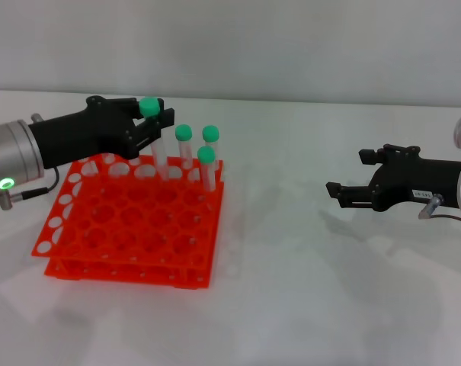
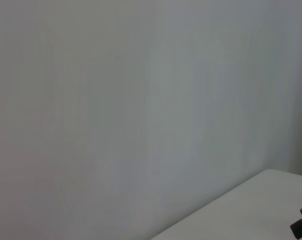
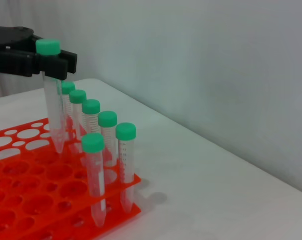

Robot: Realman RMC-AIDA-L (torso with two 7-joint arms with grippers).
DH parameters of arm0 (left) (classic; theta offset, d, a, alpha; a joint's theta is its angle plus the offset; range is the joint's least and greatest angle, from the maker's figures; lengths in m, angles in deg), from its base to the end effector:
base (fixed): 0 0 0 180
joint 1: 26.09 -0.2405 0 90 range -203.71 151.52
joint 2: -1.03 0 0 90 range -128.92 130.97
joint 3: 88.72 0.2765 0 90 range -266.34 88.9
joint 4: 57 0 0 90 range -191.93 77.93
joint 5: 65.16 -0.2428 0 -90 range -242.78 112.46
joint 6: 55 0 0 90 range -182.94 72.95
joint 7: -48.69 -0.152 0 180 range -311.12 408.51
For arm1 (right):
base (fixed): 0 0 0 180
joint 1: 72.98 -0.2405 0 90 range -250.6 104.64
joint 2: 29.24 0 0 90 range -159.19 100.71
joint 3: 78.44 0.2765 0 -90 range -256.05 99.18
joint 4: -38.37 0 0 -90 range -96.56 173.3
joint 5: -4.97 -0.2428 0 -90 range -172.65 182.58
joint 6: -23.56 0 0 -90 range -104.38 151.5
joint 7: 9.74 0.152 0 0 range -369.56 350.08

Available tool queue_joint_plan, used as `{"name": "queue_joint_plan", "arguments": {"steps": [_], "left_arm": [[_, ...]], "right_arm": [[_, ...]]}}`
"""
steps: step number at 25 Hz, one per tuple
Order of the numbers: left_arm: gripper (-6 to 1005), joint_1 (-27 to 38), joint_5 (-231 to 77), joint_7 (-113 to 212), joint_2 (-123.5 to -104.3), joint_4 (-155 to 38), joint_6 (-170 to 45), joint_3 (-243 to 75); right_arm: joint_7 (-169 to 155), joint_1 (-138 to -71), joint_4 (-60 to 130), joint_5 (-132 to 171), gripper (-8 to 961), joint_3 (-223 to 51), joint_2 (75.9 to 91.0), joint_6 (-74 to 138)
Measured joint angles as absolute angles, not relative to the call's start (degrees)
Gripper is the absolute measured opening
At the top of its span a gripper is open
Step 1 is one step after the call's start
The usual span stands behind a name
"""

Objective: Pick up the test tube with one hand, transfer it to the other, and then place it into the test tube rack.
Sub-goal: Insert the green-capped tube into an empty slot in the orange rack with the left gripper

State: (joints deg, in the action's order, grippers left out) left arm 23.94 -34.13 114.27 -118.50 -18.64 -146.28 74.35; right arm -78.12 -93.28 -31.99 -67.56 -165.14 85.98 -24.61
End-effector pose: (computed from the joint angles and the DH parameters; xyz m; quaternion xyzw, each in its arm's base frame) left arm -0.2789 0.4283 0.0304 -0.9028 -0.1783 -0.2780 0.2756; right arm 0.2136 0.4185 -0.0215 -0.9282 0.1942 0.1195 0.2941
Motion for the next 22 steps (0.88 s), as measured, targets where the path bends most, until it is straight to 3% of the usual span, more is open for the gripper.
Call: {"name": "queue_joint_plan", "arguments": {"steps": [22], "left_arm": [[287, 21.6, -31.9, 103.0, -118.17, -28.5, -141.1, 74.3]], "right_arm": [[-78.0, -96.5, -28.3, -67.2, 857, -164.3, 86.08, -24.5]]}}
